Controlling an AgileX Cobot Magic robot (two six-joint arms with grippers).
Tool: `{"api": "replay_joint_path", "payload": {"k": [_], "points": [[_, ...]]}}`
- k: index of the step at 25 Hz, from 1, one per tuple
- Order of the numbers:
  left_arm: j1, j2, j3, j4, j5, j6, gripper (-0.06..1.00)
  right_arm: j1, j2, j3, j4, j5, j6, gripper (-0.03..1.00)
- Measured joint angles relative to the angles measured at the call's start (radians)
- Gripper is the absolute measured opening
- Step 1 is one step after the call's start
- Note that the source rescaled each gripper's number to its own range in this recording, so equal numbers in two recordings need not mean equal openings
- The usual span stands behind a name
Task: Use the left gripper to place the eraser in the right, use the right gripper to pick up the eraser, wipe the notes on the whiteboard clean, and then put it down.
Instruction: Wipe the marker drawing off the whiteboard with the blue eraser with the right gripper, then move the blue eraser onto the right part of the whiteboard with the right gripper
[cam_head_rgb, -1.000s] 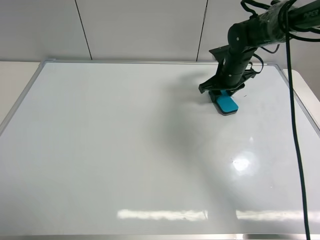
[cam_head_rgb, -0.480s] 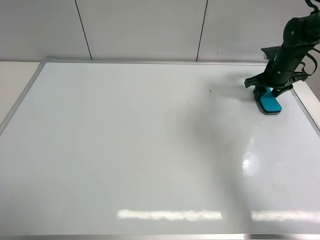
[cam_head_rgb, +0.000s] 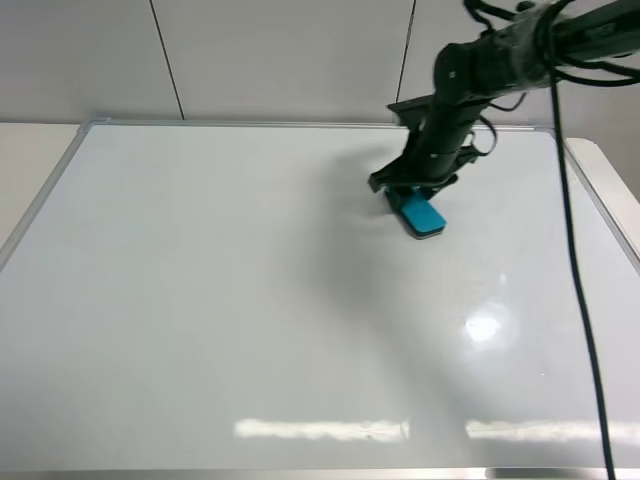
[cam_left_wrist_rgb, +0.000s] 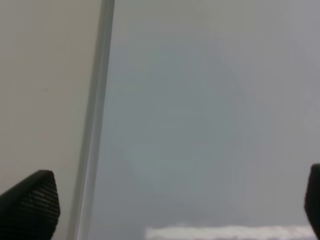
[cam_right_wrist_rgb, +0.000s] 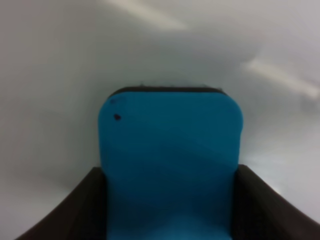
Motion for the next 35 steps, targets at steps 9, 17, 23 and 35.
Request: {"api": "replay_joint_path", "payload": {"k": [9,17,23,35], "points": [[0.000,0.000,0.000,0.000,0.000,0.000,1.00,0.094,0.076,-0.125,-0.081,0.063,0.167,0.04],[0.000,0.000,0.000,0.000,0.000,0.000,1.00,-0.110,0.079,-0.135,-0.076,0.049,0.163,0.04],[0.000,0.000,0.000,0.000,0.000,0.000,1.00,-0.234,0.076,-0.138,-0.088,0.076,0.146,0.04],[0.000,0.000,0.000,0.000,0.000,0.000,1.00,-0.260,-0.095,-0.059,0.011,0.122,-0.036,0.04]]}}
